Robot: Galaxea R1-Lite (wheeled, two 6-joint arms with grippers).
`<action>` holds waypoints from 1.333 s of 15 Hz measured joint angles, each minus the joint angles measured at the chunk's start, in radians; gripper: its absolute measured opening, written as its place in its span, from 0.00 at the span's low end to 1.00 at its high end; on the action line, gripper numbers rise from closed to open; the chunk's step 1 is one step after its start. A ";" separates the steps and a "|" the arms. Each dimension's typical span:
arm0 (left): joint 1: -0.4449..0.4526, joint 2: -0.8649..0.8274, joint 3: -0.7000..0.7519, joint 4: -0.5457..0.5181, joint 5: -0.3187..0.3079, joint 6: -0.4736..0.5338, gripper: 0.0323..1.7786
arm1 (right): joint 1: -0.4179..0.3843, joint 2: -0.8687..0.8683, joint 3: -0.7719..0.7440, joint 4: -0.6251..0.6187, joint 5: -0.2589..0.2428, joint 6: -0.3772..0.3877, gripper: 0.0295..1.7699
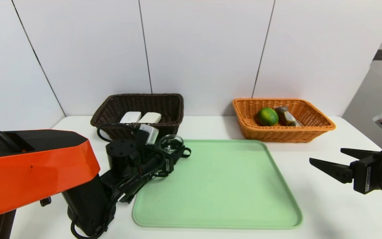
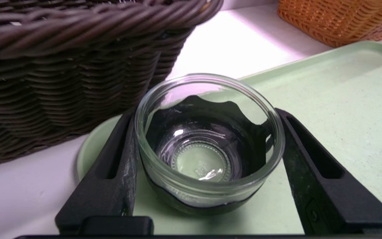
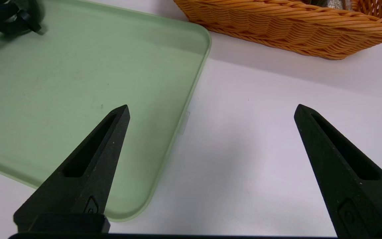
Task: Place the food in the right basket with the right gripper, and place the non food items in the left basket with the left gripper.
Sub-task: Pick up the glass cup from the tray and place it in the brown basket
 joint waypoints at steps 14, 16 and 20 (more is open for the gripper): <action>-0.098 -0.240 0.009 0.007 -0.011 -0.003 0.67 | 0.001 -0.004 0.004 0.000 0.000 -0.001 0.97; -0.109 -0.320 0.007 0.028 -0.011 -0.003 0.67 | 0.002 -0.004 0.007 0.000 -0.002 -0.001 0.97; -0.029 -0.403 -0.083 0.132 -0.016 -0.003 0.67 | 0.005 -0.009 0.011 -0.001 -0.002 -0.003 0.97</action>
